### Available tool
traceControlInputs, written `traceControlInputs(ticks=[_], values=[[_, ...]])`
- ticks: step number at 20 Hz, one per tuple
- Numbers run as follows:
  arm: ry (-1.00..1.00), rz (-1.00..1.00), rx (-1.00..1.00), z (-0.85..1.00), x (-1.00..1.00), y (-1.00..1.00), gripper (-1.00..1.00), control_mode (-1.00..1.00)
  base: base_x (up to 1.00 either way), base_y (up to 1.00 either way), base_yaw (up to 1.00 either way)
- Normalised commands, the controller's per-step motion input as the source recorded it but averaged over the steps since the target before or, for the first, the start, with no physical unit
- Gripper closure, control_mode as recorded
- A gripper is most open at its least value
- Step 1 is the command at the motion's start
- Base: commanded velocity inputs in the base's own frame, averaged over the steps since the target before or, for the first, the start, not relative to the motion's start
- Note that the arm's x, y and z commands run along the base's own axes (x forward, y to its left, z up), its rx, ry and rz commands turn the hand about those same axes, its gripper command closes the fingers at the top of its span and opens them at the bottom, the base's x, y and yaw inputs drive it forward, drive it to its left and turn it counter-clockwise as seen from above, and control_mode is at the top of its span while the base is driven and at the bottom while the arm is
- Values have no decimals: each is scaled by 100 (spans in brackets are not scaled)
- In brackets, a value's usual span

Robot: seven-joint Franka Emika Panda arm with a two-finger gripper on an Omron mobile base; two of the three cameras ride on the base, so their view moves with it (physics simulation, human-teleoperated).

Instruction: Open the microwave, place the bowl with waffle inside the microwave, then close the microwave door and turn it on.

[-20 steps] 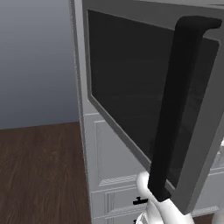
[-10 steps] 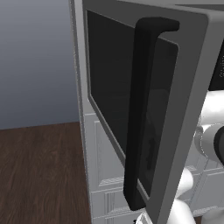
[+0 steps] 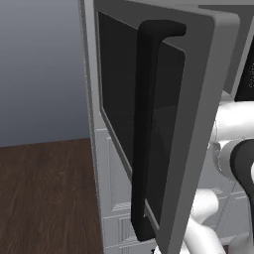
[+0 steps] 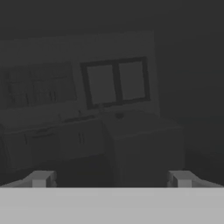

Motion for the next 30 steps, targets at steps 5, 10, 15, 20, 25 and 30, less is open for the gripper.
traceControlInputs(ticks=[5, 10, 15, 20, 25, 30], values=[[12, -26, 0, 0, -13, -23, -100, -100, 0, 0, 0], [25, -39, -1, 0, -31, -92, -100, -100, 0, 0, 0], [29, -55, -13, -4, 0, -100, -100, -100, 0, 0, 0], [25, -57, -11, -10, 6, -100, -100, -100, 0, 0, 0], [13, -38, -1, -38, 32, -100, -100, -100, 0, 0, 0], [8, -31, 0, -68, 43, -100, -100, -100, 0, 0, 0]])
